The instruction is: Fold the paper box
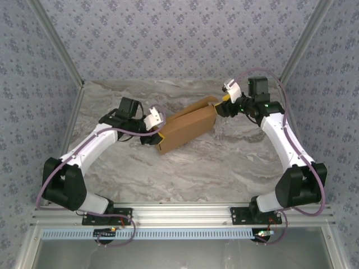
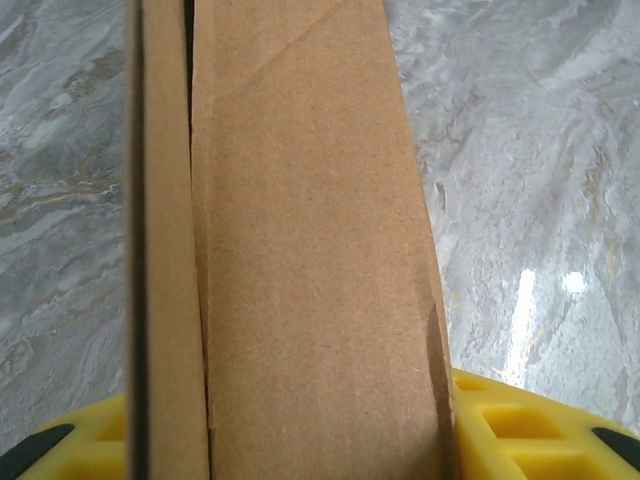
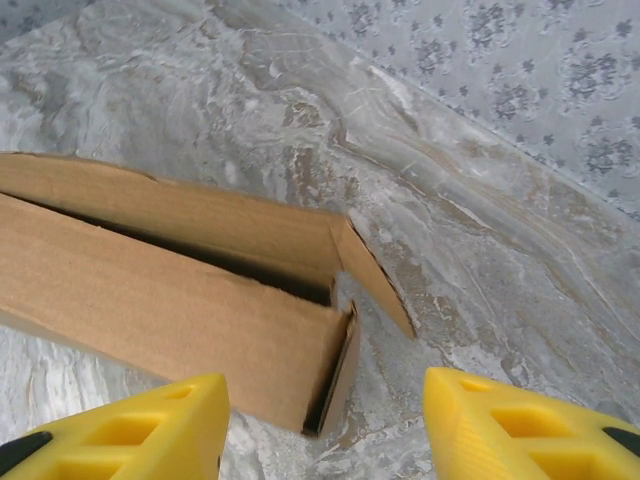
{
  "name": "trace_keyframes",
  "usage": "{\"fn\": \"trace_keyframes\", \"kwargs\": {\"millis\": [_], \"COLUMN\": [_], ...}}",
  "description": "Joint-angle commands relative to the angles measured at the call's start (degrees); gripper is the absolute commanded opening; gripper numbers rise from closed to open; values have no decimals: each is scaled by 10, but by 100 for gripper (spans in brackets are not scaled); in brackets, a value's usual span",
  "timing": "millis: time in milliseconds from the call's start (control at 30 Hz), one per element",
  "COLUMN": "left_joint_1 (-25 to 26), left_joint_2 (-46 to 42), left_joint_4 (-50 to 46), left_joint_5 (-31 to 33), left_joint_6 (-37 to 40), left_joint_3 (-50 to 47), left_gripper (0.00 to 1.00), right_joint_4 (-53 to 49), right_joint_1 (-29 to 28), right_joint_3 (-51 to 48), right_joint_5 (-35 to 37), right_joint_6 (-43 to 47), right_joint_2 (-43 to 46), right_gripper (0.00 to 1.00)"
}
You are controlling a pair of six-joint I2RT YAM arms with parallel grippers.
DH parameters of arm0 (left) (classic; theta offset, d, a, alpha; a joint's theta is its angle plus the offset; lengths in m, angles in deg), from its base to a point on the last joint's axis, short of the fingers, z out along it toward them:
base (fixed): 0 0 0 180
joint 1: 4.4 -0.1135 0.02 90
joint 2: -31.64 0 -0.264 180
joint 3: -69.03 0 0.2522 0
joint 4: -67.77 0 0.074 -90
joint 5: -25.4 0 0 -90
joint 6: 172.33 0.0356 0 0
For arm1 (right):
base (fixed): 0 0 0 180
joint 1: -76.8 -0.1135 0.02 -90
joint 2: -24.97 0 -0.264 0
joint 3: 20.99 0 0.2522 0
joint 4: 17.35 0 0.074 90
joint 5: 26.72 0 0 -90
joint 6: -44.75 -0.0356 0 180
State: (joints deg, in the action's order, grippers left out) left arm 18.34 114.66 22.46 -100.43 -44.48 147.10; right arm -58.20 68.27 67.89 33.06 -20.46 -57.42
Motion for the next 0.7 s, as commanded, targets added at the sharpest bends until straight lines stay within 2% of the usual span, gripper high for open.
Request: {"fn": "trace_keyframes", "kwargs": {"millis": [0, 200, 433, 567, 667], "left_joint_1": [-5, -5, -5, -5, -5], "left_joint_2": [20, 35, 38, 37, 39], "left_joint_4": [-48, -55, -60, -59, -59], "left_joint_5": [-36, -46, -50, -53, -54], "left_joint_6": [64, 84, 99, 100, 100], "left_joint_3": [38, 54, 57, 59, 59], "left_gripper": [37, 37, 37, 37, 37], "right_joint_4": [-26, -32, -43, -51, -56], "right_joint_1": [-2, -3, -8, -12, -14], "right_joint_3": [17, 20, 43, 52, 57], "right_joint_5": [-27, 2, 16, 23, 25], "right_joint_6": [39, 51, 63, 67, 68], "right_joint_2": [-11, -28, -64, -78, -83], "right_gripper": [54, 46, 43, 36, 27]}}
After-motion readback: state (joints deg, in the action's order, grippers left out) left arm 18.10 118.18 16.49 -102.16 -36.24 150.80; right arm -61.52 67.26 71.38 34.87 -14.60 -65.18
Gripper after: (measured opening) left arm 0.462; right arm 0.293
